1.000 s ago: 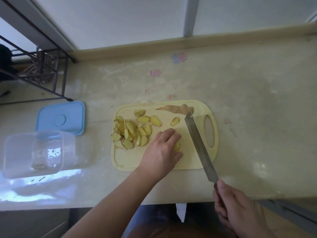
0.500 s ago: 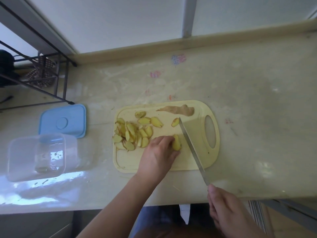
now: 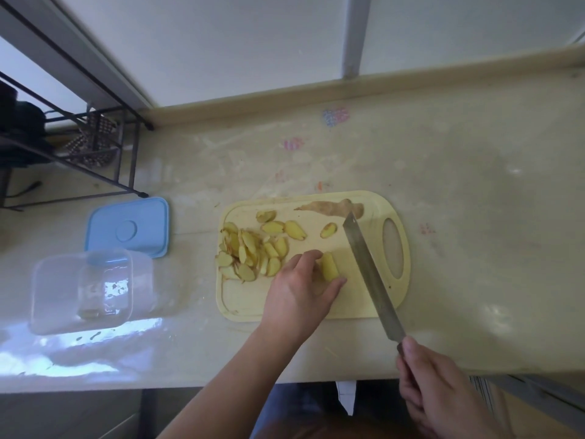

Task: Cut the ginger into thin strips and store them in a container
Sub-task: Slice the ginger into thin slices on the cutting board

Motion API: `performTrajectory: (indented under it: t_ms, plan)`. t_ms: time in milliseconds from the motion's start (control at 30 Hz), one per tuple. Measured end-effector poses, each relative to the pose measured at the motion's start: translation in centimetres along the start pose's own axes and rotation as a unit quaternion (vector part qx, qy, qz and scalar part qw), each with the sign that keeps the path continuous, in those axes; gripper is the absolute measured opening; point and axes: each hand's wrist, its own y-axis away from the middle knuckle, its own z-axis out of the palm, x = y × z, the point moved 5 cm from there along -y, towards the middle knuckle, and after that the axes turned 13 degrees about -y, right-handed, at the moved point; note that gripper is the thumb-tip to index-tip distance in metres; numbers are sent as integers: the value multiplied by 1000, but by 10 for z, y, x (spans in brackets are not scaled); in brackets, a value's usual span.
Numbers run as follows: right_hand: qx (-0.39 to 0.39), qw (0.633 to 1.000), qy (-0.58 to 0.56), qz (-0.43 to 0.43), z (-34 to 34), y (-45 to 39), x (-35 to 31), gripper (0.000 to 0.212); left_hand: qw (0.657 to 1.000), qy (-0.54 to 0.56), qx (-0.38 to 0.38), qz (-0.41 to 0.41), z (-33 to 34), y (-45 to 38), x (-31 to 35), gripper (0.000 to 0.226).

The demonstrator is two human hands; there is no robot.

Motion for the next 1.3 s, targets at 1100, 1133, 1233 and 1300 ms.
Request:
performTrajectory:
  t_ms: [1100, 1133, 1233, 1300]
  plan:
    - [-35, 999, 0, 14, -25, -16, -20, 54, 990, -113, 70, -40, -30, -20, -20, 29]
    - [-35, 999, 7, 12, -27, -17, -20, 55, 994, -98, 50, -27, -28, -17, -12, 31]
    - [-29, 999, 26, 6, -32, -20, -21, 57, 996, -58, -38, -54, -8, -4, 9, 36]
    - [-34, 999, 27, 5, -33, -22, -22, 59, 996, -45, -29, -75, 2, 0, 17, 32]
